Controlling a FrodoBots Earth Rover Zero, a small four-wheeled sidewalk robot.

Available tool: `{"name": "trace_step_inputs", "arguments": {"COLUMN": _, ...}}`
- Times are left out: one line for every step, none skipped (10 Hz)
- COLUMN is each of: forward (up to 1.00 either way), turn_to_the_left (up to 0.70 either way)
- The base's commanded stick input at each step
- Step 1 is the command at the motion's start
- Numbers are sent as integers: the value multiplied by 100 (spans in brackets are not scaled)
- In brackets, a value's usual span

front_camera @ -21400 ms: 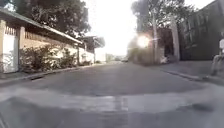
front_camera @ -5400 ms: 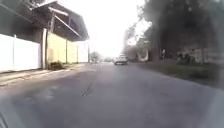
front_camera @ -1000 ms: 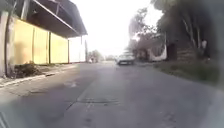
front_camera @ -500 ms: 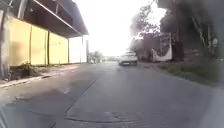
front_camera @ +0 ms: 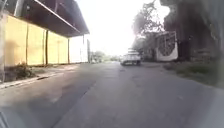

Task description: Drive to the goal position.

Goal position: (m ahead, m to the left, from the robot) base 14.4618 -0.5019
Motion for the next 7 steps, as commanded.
{"name": "trace_step_inputs", "arguments": {"forward": 100, "turn_to_the_left": 0}}
{"name": "trace_step_inputs", "arguments": {"forward": 100, "turn_to_the_left": 0}}
{"name": "trace_step_inputs", "arguments": {"forward": 100, "turn_to_the_left": 0}}
{"name": "trace_step_inputs", "arguments": {"forward": 100, "turn_to_the_left": 0}}
{"name": "trace_step_inputs", "arguments": {"forward": 100, "turn_to_the_left": 0}}
{"name": "trace_step_inputs", "arguments": {"forward": 100, "turn_to_the_left": 0}}
{"name": "trace_step_inputs", "arguments": {"forward": 100, "turn_to_the_left": 0}}
